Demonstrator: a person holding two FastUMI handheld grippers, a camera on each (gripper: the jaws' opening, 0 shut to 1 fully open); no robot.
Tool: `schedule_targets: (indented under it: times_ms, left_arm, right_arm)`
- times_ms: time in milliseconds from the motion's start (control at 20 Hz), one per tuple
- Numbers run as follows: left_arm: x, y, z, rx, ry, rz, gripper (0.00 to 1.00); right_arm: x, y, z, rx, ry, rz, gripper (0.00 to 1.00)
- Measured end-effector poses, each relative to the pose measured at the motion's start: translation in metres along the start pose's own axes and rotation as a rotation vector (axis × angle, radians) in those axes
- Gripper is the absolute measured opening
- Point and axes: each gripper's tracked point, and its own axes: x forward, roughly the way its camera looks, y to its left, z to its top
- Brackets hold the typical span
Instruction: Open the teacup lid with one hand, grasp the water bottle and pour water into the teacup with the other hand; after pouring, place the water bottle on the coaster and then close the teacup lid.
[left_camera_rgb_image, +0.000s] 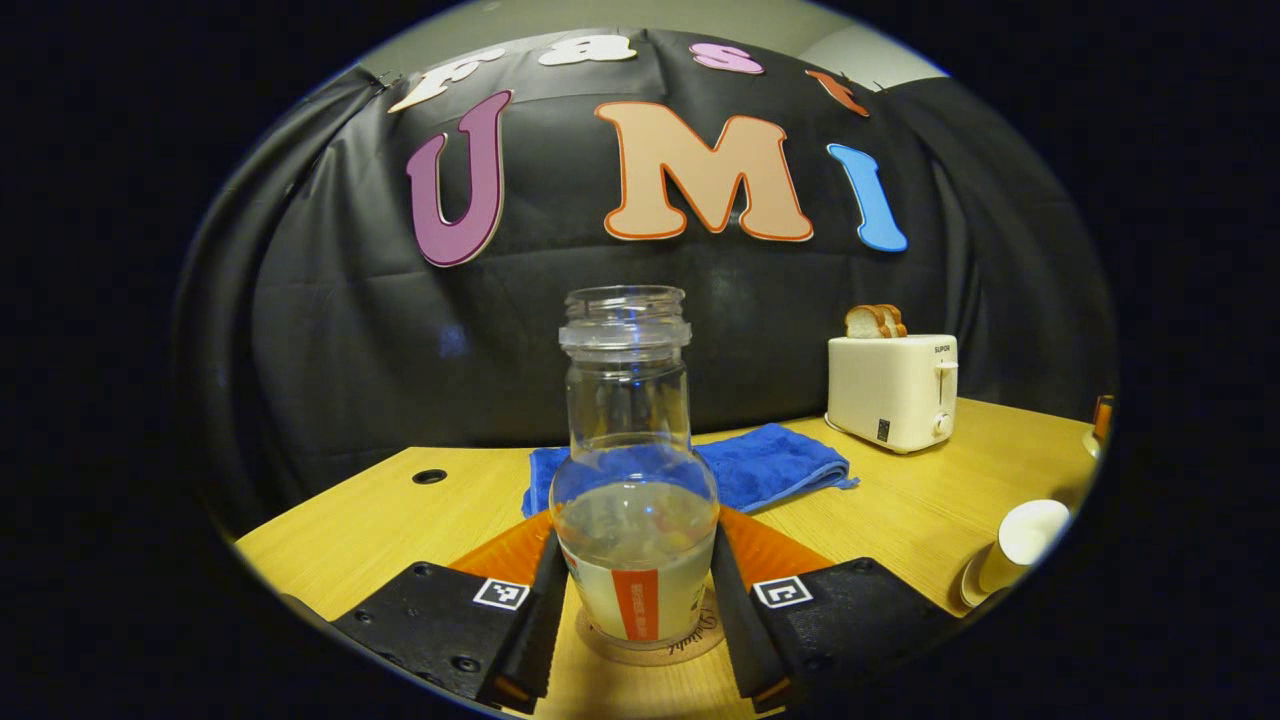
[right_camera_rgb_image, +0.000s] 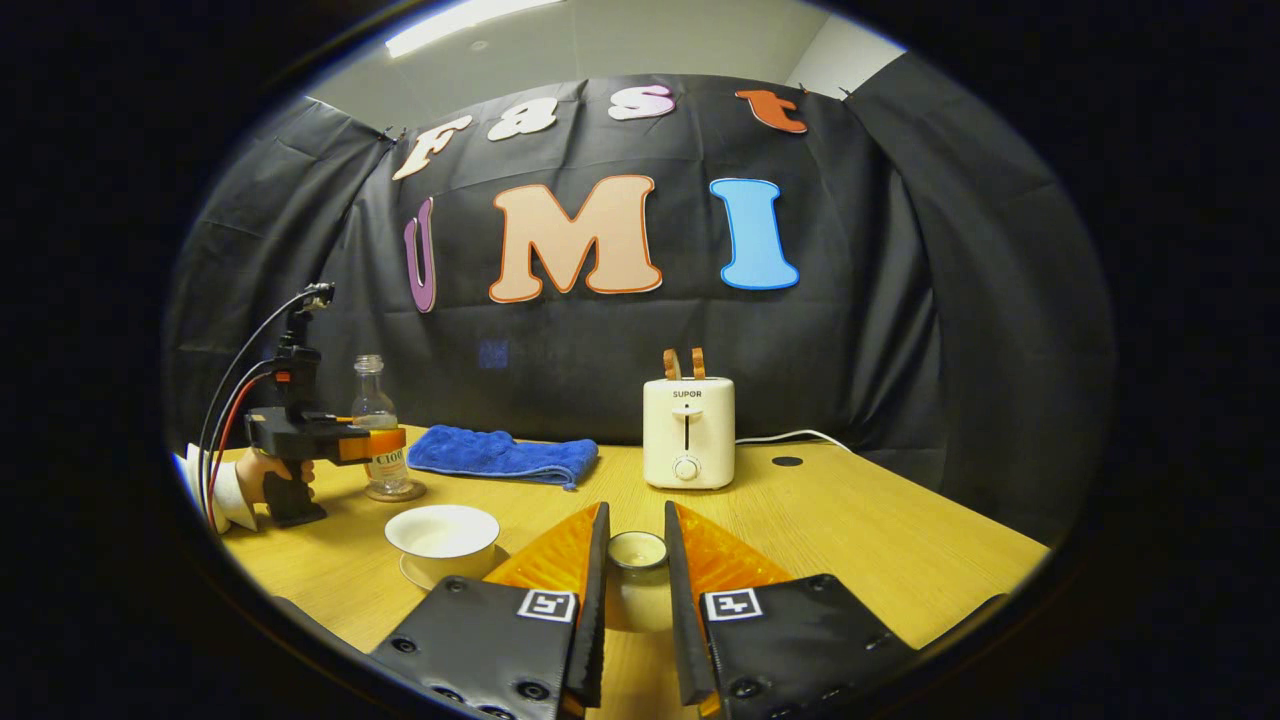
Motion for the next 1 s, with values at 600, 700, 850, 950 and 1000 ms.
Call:
schedule_targets:
  times_ms: [600,700,850,950,1000]
  left_arm:
    - [-0.001,-0.006,-0.004,0.013,0.015,-0.013,0.74]
    - [0.000,-0.012,-0.005,0.008,0.012,-0.010,0.86]
    - [0.001,-0.011,-0.003,-0.003,-0.009,0.000,0.96]
    - [0.000,-0.008,0.000,-0.015,-0.034,0.015,0.96]
    - [-0.003,-0.007,0.000,-0.022,-0.044,0.029,0.96]
  right_arm:
    - [0.000,0.000,0.000,0.000,-0.001,0.000,0.33]
    - [0.001,0.000,-0.001,0.000,-0.001,0.000,0.32]
    - [0.001,0.001,-0.001,0.001,0.000,0.002,0.33]
    - [0.000,0.004,-0.001,0.000,0.001,0.016,0.33]
    - [0.000,0.005,-0.001,0.001,0.001,0.025,0.32]
